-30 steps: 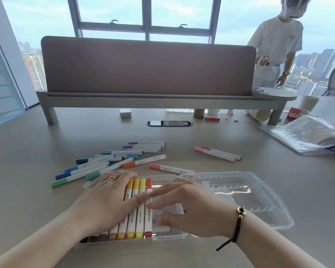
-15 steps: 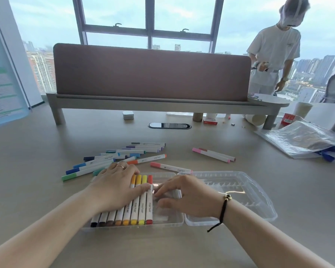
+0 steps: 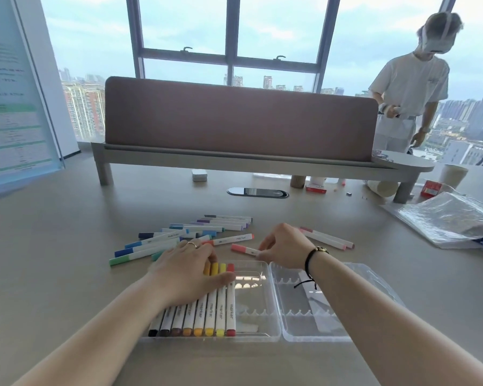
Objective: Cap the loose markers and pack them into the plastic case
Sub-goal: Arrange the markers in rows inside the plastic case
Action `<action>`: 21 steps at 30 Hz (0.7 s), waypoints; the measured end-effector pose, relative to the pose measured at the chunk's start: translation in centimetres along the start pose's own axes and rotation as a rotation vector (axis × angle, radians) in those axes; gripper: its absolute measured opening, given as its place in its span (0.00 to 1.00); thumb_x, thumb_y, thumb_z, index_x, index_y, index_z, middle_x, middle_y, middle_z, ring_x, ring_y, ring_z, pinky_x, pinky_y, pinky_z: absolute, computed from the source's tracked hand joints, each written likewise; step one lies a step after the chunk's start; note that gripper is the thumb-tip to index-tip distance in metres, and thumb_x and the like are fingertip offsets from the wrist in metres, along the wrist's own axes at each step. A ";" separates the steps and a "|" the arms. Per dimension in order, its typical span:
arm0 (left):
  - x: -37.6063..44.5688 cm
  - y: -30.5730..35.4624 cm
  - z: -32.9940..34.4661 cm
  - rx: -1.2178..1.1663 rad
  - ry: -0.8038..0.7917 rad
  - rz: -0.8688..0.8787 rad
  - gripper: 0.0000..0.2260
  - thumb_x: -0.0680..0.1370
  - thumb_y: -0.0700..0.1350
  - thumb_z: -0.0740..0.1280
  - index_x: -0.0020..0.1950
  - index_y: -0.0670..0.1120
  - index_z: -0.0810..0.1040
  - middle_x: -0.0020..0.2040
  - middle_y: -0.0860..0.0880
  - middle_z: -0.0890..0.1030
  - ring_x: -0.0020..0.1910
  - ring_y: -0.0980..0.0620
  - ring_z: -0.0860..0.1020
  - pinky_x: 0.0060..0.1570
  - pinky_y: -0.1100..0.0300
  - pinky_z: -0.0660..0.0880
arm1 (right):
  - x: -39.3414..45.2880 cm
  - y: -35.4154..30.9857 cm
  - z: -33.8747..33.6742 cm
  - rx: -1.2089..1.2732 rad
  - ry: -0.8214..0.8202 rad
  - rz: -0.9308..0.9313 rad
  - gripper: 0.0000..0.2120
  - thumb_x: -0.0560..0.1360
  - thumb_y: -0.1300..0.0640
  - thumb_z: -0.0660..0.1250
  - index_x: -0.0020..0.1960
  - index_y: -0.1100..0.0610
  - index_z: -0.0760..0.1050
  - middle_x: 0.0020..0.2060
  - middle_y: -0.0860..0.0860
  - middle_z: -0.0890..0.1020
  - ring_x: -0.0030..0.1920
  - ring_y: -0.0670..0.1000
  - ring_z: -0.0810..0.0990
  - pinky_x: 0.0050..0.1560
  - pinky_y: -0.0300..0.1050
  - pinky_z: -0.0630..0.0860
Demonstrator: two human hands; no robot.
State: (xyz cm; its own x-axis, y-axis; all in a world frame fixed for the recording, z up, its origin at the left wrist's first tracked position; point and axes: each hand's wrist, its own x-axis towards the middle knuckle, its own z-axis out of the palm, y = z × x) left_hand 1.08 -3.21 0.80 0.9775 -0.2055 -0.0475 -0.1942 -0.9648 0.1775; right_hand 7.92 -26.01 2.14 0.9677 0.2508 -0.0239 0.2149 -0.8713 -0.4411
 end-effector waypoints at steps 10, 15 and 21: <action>-0.4 -0.3 0.1 -0.049 0.045 -0.017 0.33 0.66 0.81 0.51 0.60 0.61 0.71 0.56 0.59 0.74 0.55 0.57 0.72 0.58 0.54 0.75 | 0.1 0.4 -0.1 -0.093 0.039 -0.053 0.08 0.72 0.47 0.73 0.45 0.50 0.85 0.39 0.44 0.84 0.41 0.47 0.82 0.39 0.40 0.77; -0.5 -0.3 0.2 -0.080 0.056 -0.025 0.32 0.67 0.80 0.54 0.59 0.60 0.71 0.55 0.61 0.74 0.55 0.57 0.73 0.57 0.53 0.75 | 0.9 -0.1 -0.3 -0.061 0.024 -0.061 0.11 0.73 0.46 0.74 0.49 0.51 0.85 0.42 0.45 0.84 0.43 0.46 0.82 0.44 0.40 0.78; -0.8 -0.2 0.0 -0.121 0.082 -0.035 0.22 0.72 0.75 0.57 0.55 0.60 0.71 0.54 0.62 0.72 0.55 0.56 0.72 0.61 0.53 0.73 | 3.7 -4.0 1.5 -0.123 0.007 -0.167 0.16 0.74 0.47 0.70 0.61 0.46 0.80 0.60 0.47 0.80 0.61 0.50 0.76 0.62 0.48 0.75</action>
State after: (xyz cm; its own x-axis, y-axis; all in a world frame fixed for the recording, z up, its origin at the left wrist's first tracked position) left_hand 0.32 -2.88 0.83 0.9879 -0.1533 0.0243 -0.1536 -0.9433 0.2941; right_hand 10.44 -20.96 2.43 0.9179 0.3940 0.0465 0.3868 -0.8628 -0.3254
